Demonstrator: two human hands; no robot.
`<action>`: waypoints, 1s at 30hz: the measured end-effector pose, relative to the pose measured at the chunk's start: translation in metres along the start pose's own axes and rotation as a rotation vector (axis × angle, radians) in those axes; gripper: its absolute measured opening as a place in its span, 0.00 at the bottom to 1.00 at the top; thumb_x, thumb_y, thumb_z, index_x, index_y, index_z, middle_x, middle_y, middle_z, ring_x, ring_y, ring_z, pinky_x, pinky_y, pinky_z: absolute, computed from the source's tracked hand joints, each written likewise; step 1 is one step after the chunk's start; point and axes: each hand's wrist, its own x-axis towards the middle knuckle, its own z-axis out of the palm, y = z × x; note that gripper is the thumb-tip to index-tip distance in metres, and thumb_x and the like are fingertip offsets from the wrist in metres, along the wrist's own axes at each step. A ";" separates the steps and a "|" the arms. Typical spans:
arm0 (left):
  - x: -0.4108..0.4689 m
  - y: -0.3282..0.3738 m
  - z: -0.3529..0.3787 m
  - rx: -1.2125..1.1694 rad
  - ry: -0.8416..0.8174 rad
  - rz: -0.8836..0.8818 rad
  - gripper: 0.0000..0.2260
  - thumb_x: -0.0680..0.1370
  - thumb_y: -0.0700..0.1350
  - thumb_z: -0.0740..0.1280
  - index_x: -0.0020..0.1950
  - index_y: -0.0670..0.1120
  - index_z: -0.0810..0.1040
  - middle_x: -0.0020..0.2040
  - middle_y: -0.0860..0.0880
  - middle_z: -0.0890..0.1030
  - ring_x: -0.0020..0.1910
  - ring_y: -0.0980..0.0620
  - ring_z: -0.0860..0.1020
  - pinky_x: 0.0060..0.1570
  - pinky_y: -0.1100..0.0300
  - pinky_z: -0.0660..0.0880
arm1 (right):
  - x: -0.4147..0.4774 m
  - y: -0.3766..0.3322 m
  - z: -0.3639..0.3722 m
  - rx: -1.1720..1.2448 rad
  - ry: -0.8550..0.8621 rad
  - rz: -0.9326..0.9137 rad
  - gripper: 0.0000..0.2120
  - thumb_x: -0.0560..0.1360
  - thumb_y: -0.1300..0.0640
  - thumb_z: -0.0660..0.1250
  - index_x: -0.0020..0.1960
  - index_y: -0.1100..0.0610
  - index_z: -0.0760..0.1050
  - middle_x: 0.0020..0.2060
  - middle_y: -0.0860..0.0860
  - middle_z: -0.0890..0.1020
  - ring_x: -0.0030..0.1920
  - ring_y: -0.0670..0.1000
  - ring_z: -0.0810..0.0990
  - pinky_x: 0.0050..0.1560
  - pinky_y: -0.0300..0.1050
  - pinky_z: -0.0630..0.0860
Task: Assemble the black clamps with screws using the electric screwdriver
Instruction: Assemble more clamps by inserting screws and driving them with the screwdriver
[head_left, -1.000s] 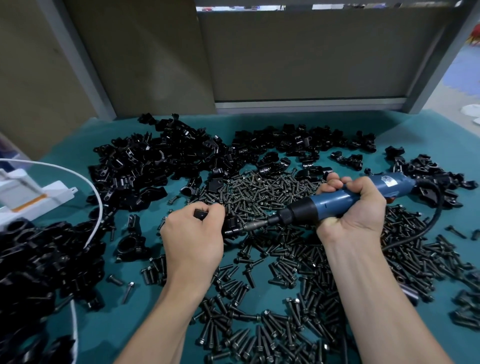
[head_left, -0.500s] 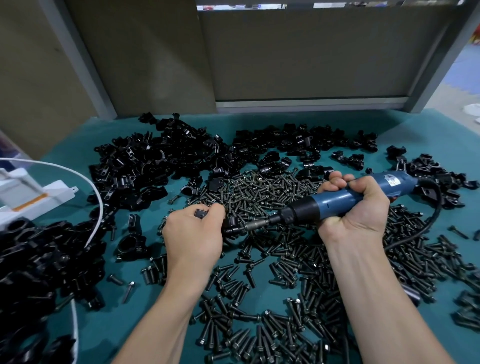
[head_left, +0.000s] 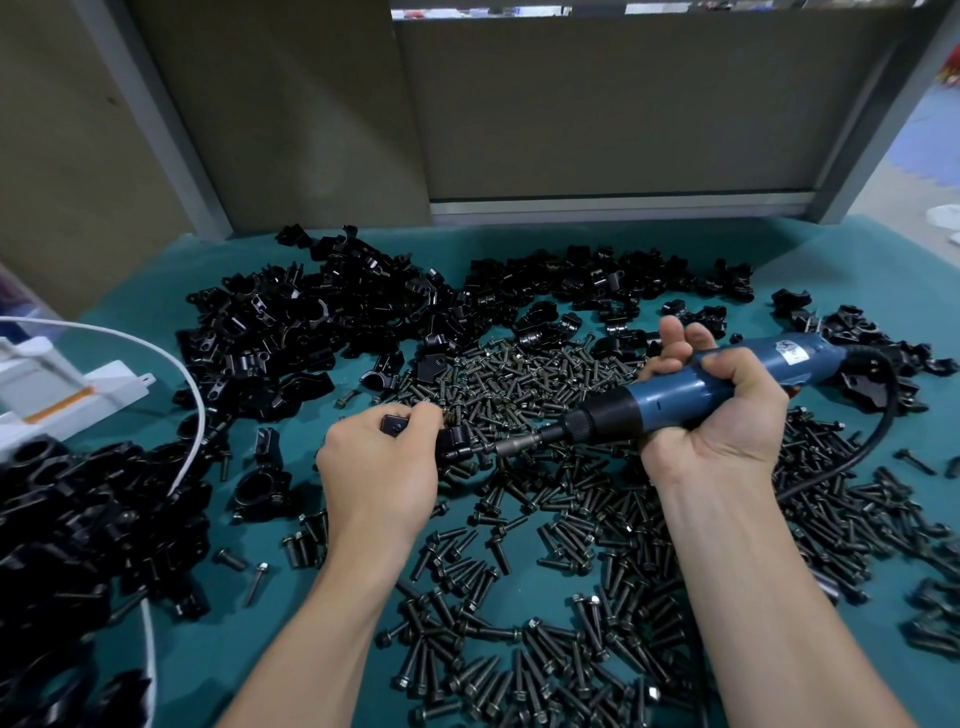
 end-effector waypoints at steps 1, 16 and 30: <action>0.000 -0.001 0.000 -0.008 -0.002 -0.008 0.15 0.74 0.48 0.69 0.37 0.36 0.77 0.25 0.50 0.68 0.26 0.50 0.62 0.27 0.58 0.58 | 0.001 -0.001 -0.001 0.000 0.003 -0.001 0.09 0.75 0.68 0.57 0.49 0.62 0.74 0.49 0.60 0.84 0.34 0.49 0.79 0.39 0.39 0.77; 0.000 0.014 -0.003 -0.544 0.026 -0.258 0.08 0.79 0.37 0.65 0.43 0.35 0.80 0.42 0.35 0.85 0.37 0.40 0.87 0.25 0.58 0.79 | -0.007 0.004 0.004 -0.241 -0.046 0.262 0.29 0.76 0.30 0.63 0.50 0.57 0.75 0.54 0.60 0.85 0.37 0.55 0.77 0.42 0.47 0.76; 0.001 0.013 -0.002 -0.545 0.021 -0.249 0.07 0.79 0.37 0.66 0.43 0.36 0.80 0.40 0.36 0.86 0.36 0.39 0.87 0.26 0.58 0.79 | -0.001 0.009 0.000 -0.245 -0.007 0.166 0.24 0.83 0.37 0.58 0.60 0.58 0.74 0.52 0.57 0.84 0.38 0.56 0.78 0.43 0.48 0.77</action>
